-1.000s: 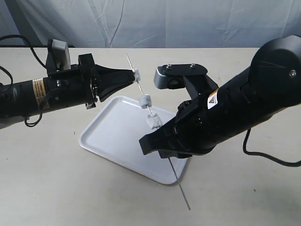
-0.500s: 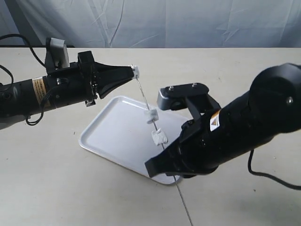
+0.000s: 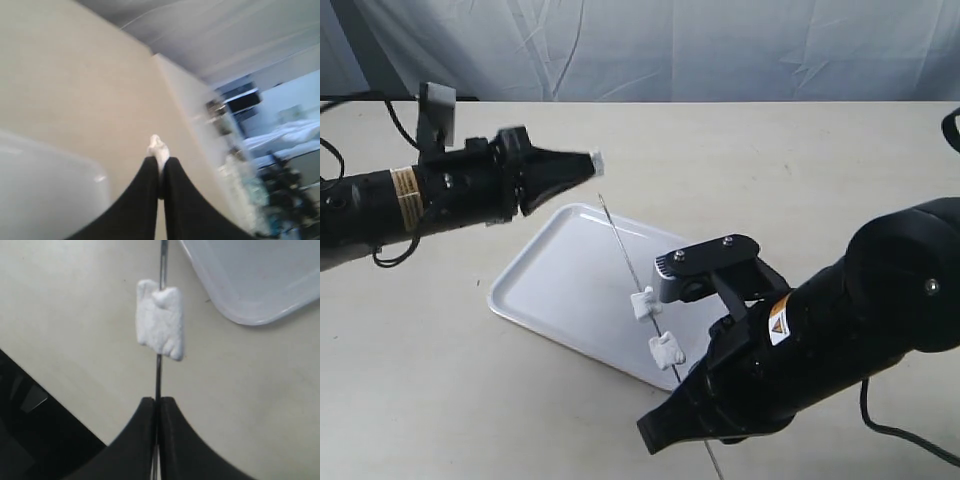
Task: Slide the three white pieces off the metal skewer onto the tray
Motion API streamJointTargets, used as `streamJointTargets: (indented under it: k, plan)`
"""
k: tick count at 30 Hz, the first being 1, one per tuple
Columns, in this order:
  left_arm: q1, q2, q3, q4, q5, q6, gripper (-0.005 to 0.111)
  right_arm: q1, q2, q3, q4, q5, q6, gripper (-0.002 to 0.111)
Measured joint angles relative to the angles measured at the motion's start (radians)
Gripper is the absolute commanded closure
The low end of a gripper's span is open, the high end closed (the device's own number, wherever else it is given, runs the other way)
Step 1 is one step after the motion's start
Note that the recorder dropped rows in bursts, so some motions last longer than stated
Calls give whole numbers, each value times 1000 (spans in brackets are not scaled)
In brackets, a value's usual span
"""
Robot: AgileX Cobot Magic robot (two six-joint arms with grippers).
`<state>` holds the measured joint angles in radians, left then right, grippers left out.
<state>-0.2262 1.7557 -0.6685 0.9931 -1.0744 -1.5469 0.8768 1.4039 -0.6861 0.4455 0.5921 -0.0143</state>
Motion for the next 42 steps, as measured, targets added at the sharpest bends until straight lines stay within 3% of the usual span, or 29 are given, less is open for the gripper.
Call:
streamJointTargets:
  k: [5, 7, 16, 19, 28, 33, 38, 42]
  plan:
    - [0, 0, 0, 223, 334, -25, 107, 0, -32, 0, -26, 2, 29, 109]
    - [0, 1, 0, 274, 397, -37, 107, 0, -40, 0, -26, 2, 33, 109]
    - [-40, 30, 0, 322, 437, -41, 106, 0, -44, 0, -19, -16, 37, 109]
    - [-58, 70, -6, 322, 434, -30, 99, 0, -44, 0, -17, -16, 37, 109]
    - [-67, 124, -28, 270, 382, -14, 51, 0, -44, 0, -15, -19, 37, 109]
    - [-67, 126, -30, 238, 323, 22, 49, 0, -44, 0, -15, -54, 37, 109]
    - [-4, 130, -32, 256, -29, 8, 49, 0, -44, 0, -15, -122, 37, 109]
    - [68, 118, -28, 386, -118, -38, 49, 0, -44, 0, -15, -154, 37, 109]
